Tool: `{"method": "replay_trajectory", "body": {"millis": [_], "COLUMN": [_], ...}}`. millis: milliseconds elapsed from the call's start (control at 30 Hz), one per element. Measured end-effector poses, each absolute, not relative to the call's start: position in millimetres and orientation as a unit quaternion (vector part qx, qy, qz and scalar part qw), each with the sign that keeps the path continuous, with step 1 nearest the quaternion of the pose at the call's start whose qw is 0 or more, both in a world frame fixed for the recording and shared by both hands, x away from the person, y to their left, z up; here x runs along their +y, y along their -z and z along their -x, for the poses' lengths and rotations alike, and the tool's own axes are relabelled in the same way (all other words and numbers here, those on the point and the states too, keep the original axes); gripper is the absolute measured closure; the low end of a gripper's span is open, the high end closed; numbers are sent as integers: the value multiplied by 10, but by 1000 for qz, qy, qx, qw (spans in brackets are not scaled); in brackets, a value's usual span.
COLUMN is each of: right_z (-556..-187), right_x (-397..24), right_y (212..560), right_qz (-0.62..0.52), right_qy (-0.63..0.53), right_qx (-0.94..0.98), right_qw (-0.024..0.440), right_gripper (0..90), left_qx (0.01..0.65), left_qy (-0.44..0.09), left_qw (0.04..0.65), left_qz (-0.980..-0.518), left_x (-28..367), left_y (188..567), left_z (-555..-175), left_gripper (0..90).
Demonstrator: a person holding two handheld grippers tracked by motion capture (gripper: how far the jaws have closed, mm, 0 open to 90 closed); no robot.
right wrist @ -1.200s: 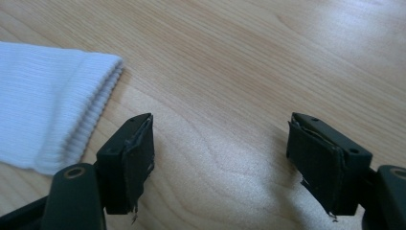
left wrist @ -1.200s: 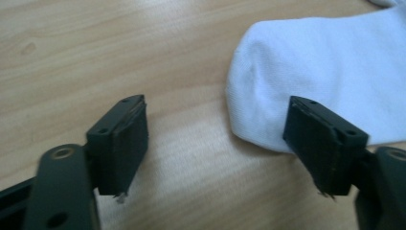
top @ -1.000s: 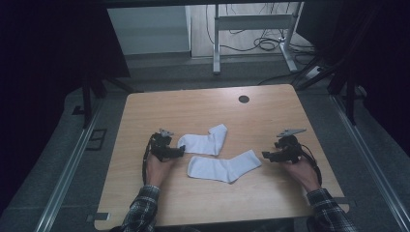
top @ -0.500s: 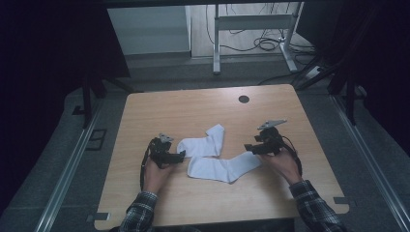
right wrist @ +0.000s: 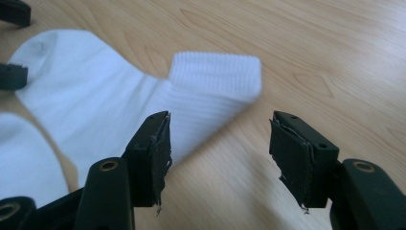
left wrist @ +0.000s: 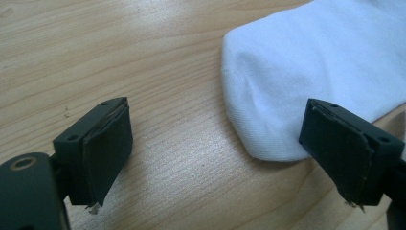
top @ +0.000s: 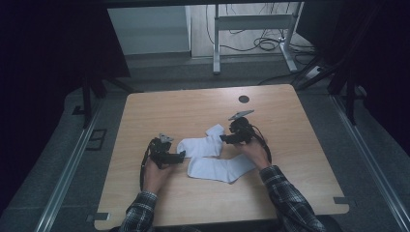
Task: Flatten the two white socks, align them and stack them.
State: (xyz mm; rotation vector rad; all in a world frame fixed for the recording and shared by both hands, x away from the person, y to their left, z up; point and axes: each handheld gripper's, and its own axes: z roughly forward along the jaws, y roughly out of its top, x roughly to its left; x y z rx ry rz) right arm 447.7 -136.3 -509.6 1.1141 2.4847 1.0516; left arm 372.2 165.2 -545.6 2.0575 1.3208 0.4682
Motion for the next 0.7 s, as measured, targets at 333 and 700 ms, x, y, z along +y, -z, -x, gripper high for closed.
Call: {"method": "replay_trajectory", "body": {"millis": [333, 700], "right_z": [-4555, -4348], "right_x": [-1177, -1092], "right_y": [5308, 4867], "right_qz": [-393, -360], "right_qy": [-340, -326], "right_qx": [848, 860], "right_qw": [103, 153], "right_gripper": [615, 808], "left_qx": [503, 501], "left_qy": [-178, -179], "left_qw": [320, 320], "left_qz": [-783, -784], "left_x": [1651, 1648], "left_y": [5457, 5457], "left_z": [-3722, -3726], "left_gripper": [114, 115]}}
